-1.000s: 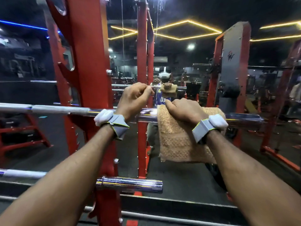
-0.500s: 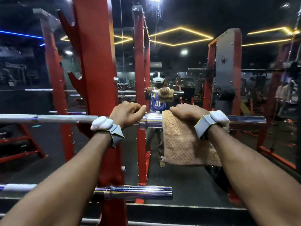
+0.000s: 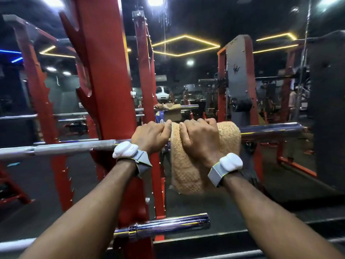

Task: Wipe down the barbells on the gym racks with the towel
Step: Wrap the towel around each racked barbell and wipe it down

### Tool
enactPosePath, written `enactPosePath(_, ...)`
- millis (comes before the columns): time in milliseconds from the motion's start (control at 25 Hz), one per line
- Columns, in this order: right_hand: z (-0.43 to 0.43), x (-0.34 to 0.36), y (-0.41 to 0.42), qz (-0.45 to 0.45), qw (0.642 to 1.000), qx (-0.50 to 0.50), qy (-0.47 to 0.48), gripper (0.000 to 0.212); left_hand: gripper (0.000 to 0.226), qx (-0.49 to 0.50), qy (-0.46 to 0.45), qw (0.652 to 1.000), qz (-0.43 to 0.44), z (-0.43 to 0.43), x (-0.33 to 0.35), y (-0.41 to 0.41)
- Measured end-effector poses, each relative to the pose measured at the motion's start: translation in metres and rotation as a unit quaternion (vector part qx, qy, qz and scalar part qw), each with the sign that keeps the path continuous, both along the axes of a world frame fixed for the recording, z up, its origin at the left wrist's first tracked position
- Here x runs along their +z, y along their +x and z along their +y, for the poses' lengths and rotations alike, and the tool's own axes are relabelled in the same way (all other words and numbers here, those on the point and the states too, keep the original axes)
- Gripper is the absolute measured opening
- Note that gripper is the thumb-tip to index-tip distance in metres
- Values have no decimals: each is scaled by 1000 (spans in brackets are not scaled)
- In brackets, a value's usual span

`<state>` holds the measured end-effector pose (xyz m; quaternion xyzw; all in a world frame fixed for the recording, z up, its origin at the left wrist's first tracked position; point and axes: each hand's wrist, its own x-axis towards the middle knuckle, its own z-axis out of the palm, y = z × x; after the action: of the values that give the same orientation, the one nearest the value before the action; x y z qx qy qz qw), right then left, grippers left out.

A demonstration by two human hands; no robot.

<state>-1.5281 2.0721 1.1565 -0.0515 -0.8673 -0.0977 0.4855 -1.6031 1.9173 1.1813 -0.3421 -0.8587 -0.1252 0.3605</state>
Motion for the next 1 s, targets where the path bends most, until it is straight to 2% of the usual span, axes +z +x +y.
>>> enactPosePath(80, 18, -17, 4, 52, 997, 37, 52, 35, 61, -1, 5, 1000, -7, 0, -1, 1)
enactPosePath(200, 47, -9, 9, 15, 995, 54, 86, 41, 60, -2, 15, 1000, -8, -2, -1, 2)
enactPosePath(280, 59, 5, 14, -27, 997, 42, 61, 51, 59, -1, 18, 1000, -2, -1, -2, 3)
enactPosePath(400, 66, 33, 13, -170, 984, 19, -55, 57, 60, 5, 28, 1000, -2, -1, -1, 5)
enactPosePath(480, 67, 52, -1, -294, 946, -17, -138, 55, 60, 6, 26, 1000, -3, -1, -1, 6)
enactPosePath(560, 61, 62, -19, -379, 916, -34, -125, 50, 60, 3, 25, 1000, -3, -1, -1, 8)
enactPosePath(640, 51, 64, -34, -417, 903, -26, -101, 45, 60, 3, 33, 999, -1, -1, -1, 8)
enactPosePath(720, 42, 62, -36, -407, 906, -21, -114, 47, 59, 6, 35, 999, 0, 1, -1, 7)
enactPosePath(800, 32, 57, -30, -352, 926, -11, -139, 53, 57, 15, 29, 999, 4, 2, 0, 7)
enactPosePath(880, 19, 48, -16, -277, 952, 4, -128, 57, 60, 24, 24, 999, 9, 3, -1, 8)
enactPosePath(1000, 2, 24, 0, -121, 991, 17, -47, 53, 61, 34, 21, 999, 10, 3, 0, 8)
